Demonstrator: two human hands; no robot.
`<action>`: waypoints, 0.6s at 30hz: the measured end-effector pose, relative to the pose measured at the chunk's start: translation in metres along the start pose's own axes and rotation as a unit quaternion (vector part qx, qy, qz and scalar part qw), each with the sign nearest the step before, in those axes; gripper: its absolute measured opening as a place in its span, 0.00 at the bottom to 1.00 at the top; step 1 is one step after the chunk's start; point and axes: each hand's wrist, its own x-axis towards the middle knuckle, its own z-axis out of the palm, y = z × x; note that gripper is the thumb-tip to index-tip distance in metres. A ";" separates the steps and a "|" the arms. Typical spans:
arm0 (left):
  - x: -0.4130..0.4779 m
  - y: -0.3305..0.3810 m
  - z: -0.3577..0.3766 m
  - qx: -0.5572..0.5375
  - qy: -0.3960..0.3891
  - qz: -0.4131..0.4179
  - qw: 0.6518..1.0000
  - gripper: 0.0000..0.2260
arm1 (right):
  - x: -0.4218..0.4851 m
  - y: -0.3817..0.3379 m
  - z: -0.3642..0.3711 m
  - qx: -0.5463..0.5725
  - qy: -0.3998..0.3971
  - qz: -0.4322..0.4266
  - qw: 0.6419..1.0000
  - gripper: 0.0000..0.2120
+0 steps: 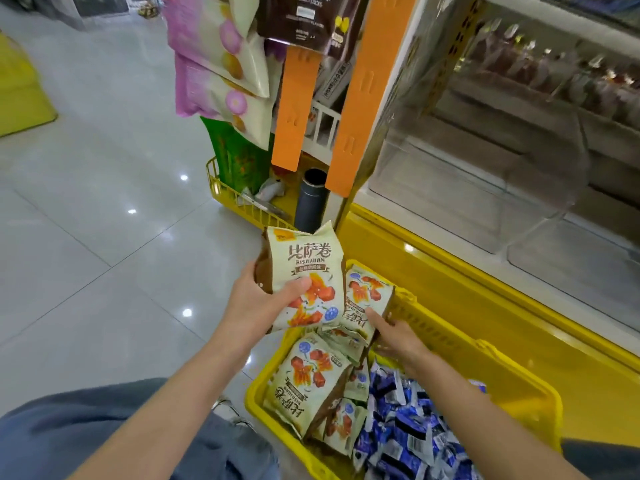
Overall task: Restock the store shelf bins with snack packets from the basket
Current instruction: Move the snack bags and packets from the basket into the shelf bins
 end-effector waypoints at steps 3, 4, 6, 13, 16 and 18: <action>0.006 -0.004 -0.002 -0.008 0.002 -0.008 1.000 0.17 | 0.009 0.005 0.015 0.010 0.032 0.017 0.999 0.17; 0.007 -0.005 -0.003 -0.009 0.005 -0.011 1.000 0.17 | 0.011 0.006 0.017 0.017 0.055 0.017 0.998 0.18; 0.010 -0.007 -0.006 -0.006 0.014 -0.016 1.000 0.19 | 0.012 0.006 0.019 0.052 0.079 0.020 0.995 0.19; 0.015 -0.012 -0.012 -0.016 0.041 -0.018 0.999 0.21 | -0.001 -0.004 0.014 0.154 0.147 -0.069 0.975 0.24; 0.018 -0.013 -0.009 -0.013 0.067 0.001 0.998 0.18 | -0.021 -0.015 -0.005 0.100 0.149 -0.144 0.973 0.27; 0.019 -0.014 -0.005 -0.003 0.082 0.013 0.997 0.18 | -0.035 -0.025 -0.023 0.074 0.132 -0.187 0.971 0.26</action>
